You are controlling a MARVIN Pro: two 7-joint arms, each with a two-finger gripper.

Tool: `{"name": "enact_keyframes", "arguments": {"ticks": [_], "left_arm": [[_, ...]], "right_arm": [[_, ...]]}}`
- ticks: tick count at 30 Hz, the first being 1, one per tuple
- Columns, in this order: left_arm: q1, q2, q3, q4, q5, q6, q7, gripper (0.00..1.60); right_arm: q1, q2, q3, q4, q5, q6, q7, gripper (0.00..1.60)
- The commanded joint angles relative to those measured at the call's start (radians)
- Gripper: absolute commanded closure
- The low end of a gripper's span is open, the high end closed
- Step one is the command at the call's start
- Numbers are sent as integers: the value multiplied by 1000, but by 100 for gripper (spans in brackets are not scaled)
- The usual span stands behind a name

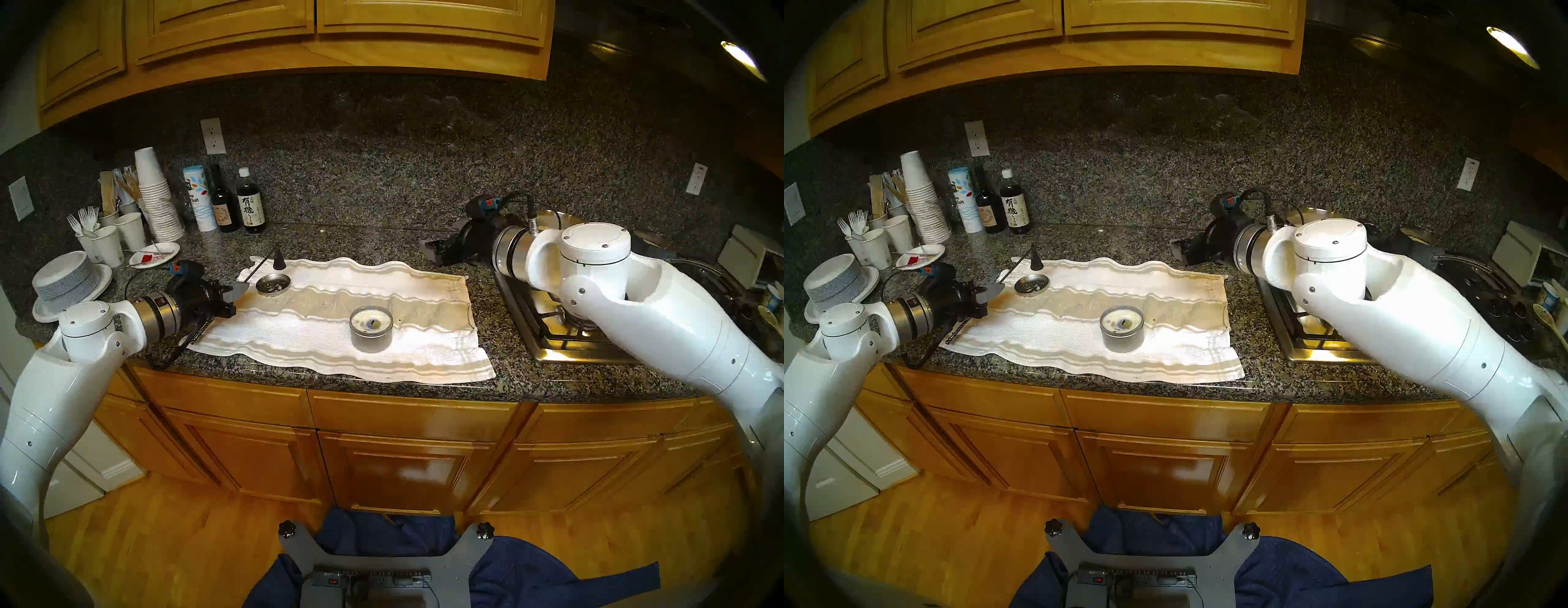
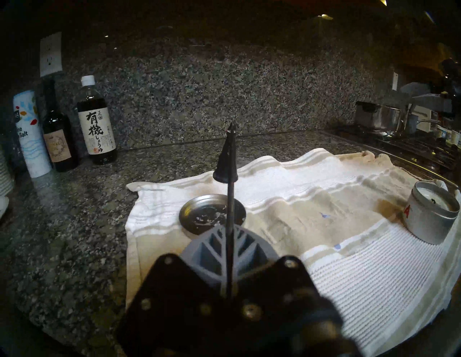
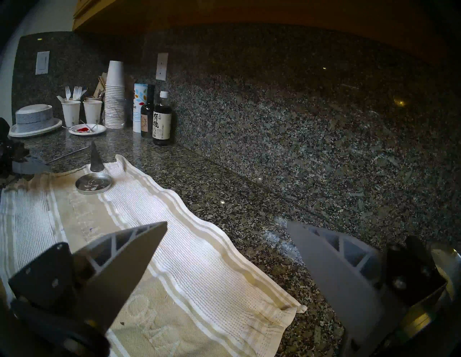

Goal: Put out candle flame

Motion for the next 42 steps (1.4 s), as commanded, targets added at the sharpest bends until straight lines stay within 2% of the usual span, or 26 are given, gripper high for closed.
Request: {"name": "enact_keyframes", "arguments": {"ticks": [1,15,35,37,38,41,42], "left_arm": [[-18,5,-22,-10,0,4,27,160],[-29,16,-4,11,-20,39,26,160],[-73,15,40,37,-4,44,19,159],[-72,17,40,37,-3,44,21,135],[-68,20,37,34,-5,45,21,103],[-66,23,35,31,-6,46,21,95],[-64,24,34,30,-7,46,21,81]], "right_arm": [[32,-2,30,-5,1,-9,1,0],[32,-2,29,-5,1,-9,1,0],[32,-2,29,-5,1,-9,0,0],[32,-2,29,-5,1,-9,0,0],[32,-2,29,-5,1,-9,0,0],[32,-2,29,-5,1,-9,0,0],[32,-2,29,-5,1,-9,0,0]]}}
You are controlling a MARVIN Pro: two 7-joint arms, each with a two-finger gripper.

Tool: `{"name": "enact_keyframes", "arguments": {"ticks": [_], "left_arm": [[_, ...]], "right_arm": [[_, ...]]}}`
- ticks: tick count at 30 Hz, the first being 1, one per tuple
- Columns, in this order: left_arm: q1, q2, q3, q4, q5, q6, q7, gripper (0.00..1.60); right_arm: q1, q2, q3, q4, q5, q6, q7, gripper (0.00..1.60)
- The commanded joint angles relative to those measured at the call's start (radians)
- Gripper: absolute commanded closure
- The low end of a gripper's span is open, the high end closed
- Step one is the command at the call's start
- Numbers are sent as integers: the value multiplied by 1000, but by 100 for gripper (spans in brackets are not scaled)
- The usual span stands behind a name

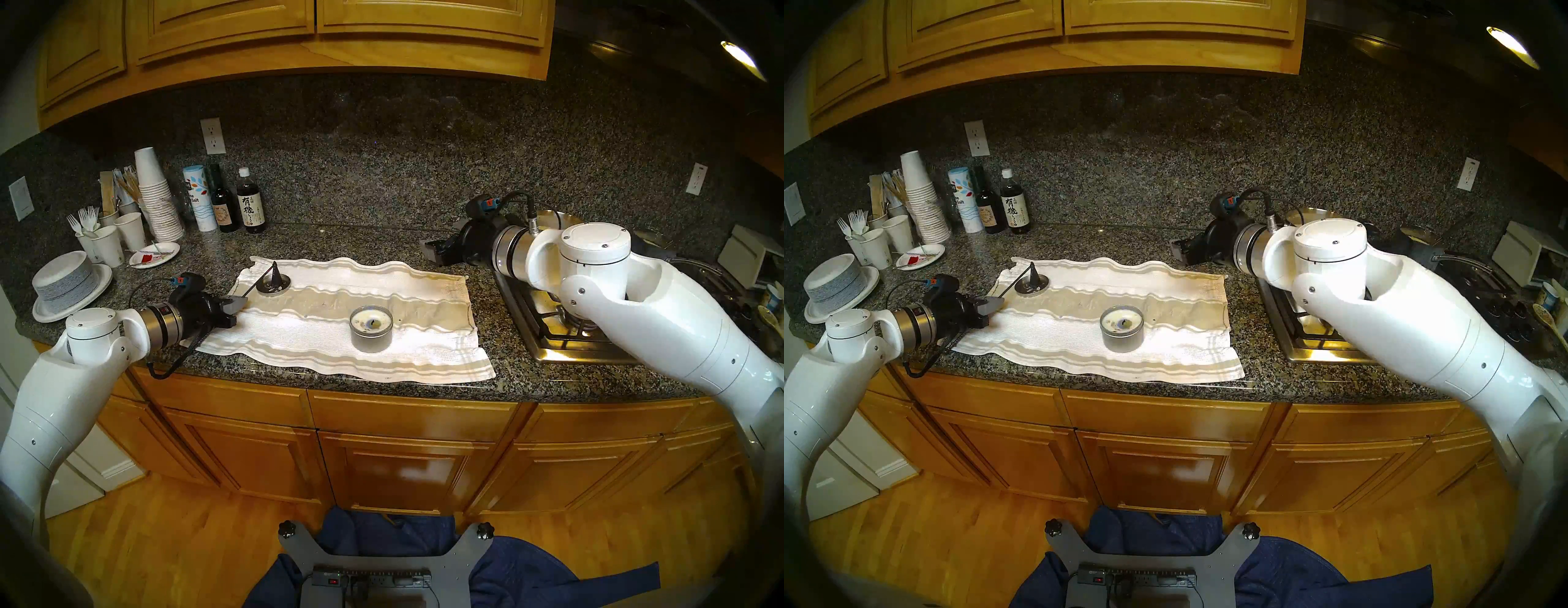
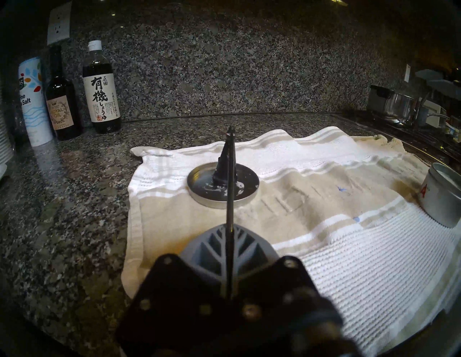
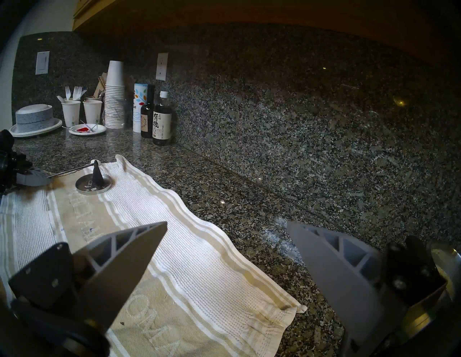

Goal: Put out candle flame

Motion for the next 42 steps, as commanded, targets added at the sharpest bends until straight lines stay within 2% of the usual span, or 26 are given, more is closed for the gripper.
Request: {"name": "enact_keyframes", "arguments": {"ticks": [1,6,8,9,13,15,28,42], "left_arm": [[-31,16,-23,-18,1,-3,6,81],[-27,18,-25,-20,0,-5,9,68],[-25,16,-32,-20,-8,-8,8,44],[-23,20,-40,-26,-12,-14,3,14],[-22,21,-62,-46,-26,-27,-4,13],[-26,17,-80,-60,-38,-33,-4,0],[-40,-8,-180,-147,-66,-90,22,0],[-3,-28,-227,-217,-70,-85,67,0]], "right_arm": [[32,-2,29,-5,1,-9,0,0],[32,-2,29,-5,1,-9,0,0],[32,-2,29,-5,1,-9,0,0],[32,-2,29,-5,1,-9,0,0],[31,-2,29,-5,1,-9,0,0],[31,-2,29,-5,0,-9,0,0],[31,-2,28,-5,0,-9,-1,0],[32,-2,29,-5,1,-9,0,0]]}}
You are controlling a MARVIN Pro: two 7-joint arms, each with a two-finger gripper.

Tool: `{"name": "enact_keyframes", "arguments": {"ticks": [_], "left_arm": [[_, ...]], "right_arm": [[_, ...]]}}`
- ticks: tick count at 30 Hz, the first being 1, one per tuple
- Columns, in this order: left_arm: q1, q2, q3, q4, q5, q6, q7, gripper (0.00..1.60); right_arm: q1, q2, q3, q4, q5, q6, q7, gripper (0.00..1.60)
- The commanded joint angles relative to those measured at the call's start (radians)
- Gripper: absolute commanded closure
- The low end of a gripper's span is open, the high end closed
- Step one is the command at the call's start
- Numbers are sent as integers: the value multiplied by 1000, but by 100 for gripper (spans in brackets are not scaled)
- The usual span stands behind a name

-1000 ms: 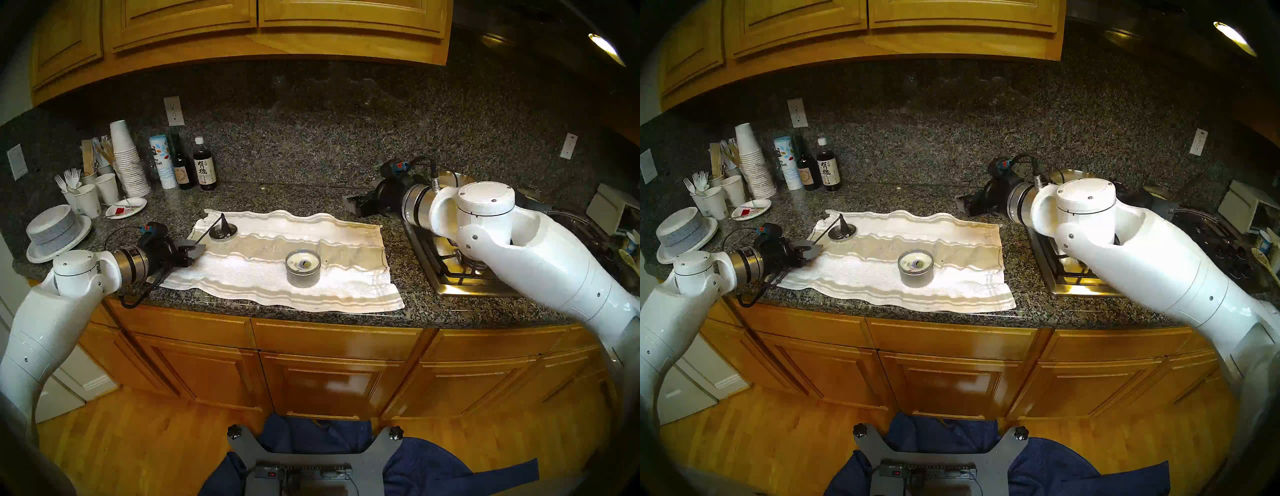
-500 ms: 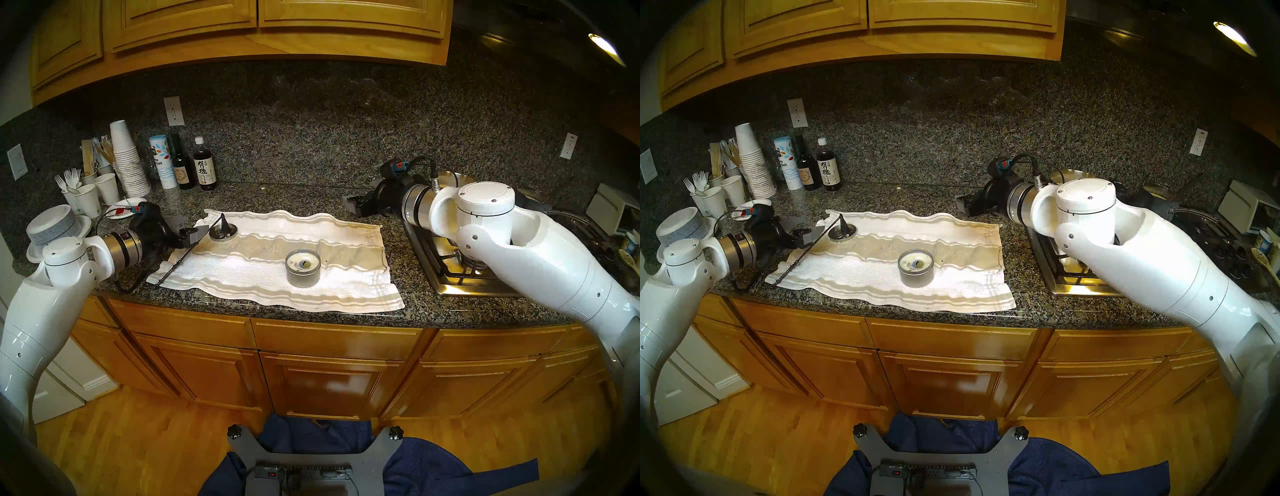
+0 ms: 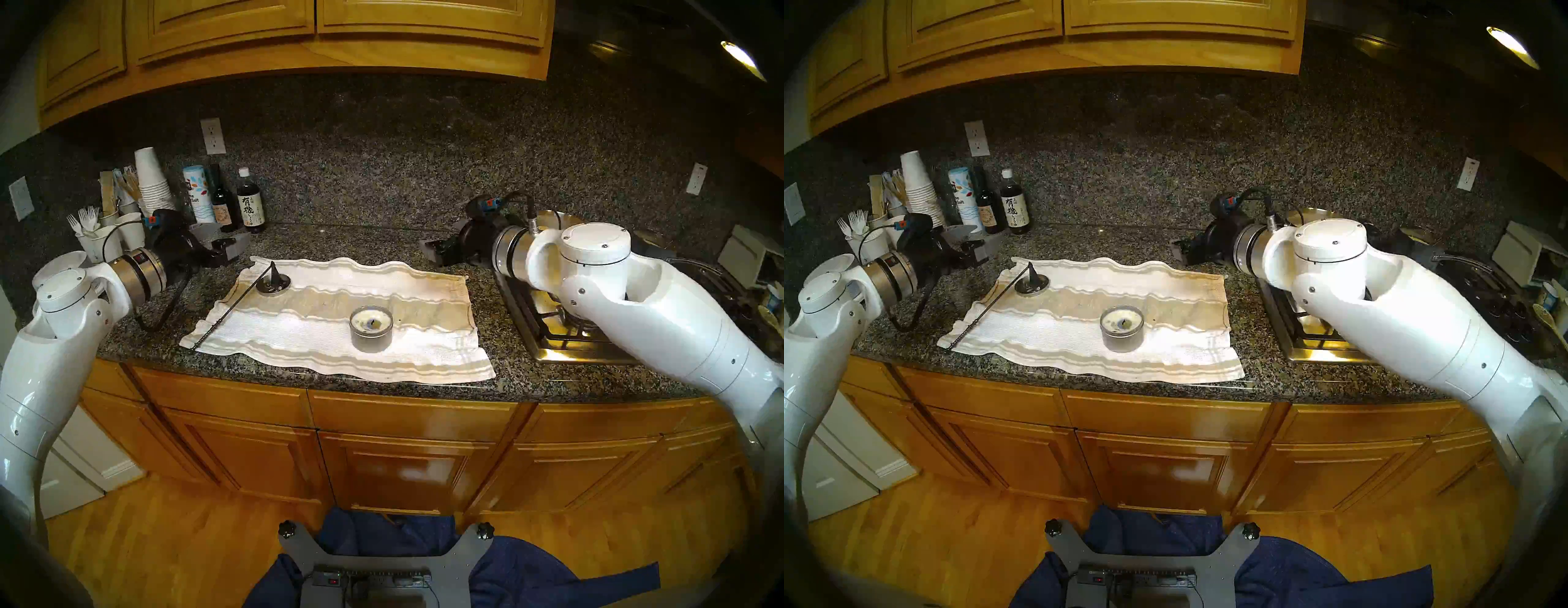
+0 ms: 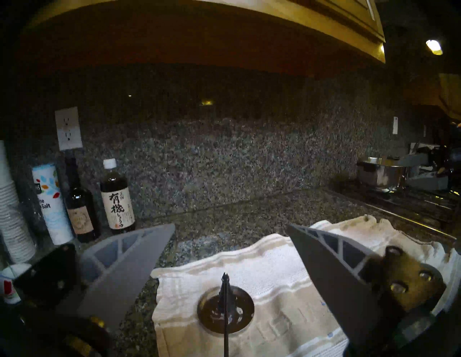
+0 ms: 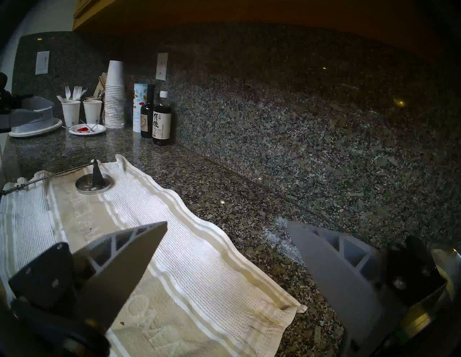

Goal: Put out candle flame

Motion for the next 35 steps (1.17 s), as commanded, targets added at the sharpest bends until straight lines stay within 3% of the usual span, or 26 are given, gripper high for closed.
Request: {"name": "enact_keyframes", "arguments": {"ticks": [1,35], "left_arm": [[-6,1,-46,-44,-6,-7,19,0],[12,-1,-53,-52,-6,-16,41,0]], "right_arm": [[32,-2,30,-5,1,-9,1,0],[32,-2,30,-5,2,-10,1,0]]}}
